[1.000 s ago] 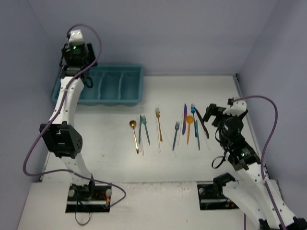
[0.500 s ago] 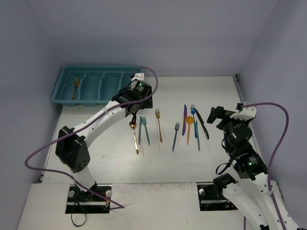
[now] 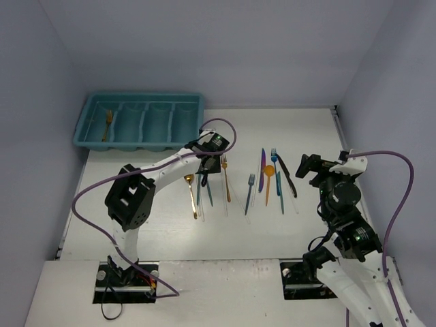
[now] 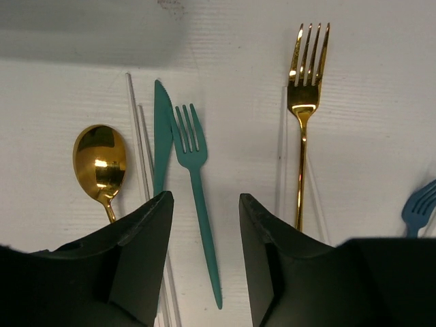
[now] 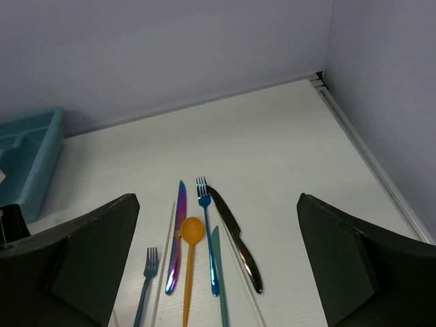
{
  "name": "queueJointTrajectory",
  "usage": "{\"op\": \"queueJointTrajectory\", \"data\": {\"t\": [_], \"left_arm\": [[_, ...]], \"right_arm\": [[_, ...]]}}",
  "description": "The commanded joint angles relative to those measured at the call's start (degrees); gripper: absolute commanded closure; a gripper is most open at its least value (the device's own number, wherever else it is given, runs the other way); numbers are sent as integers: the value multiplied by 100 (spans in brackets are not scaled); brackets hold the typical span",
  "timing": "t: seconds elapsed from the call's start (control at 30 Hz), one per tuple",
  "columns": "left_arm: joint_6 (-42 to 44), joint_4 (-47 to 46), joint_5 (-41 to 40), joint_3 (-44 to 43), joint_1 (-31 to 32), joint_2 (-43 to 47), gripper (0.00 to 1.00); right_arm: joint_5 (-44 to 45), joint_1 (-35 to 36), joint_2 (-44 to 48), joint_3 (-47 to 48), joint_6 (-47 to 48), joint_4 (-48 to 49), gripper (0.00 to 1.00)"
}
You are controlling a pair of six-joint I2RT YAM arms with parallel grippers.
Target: Sort the eating utensils into containers
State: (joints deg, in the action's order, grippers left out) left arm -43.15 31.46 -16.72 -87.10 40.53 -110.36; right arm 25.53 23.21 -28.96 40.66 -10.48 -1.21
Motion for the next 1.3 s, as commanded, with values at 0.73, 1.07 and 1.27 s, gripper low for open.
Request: {"op": "queueJointTrajectory", "data": {"t": [0.73,1.07,1.27], "left_arm": [[-545,-105,333,185,-25,-703,91],[482,-88,100,-434,-49,547,100],[2032,-96,165,-951,-1086,1384,100]], "right_arm": [[374,175,195,-102,-27,329,0],[383,193,204,-111,-39,330,0],[345,228,154,-105,-33,332,0]]}}
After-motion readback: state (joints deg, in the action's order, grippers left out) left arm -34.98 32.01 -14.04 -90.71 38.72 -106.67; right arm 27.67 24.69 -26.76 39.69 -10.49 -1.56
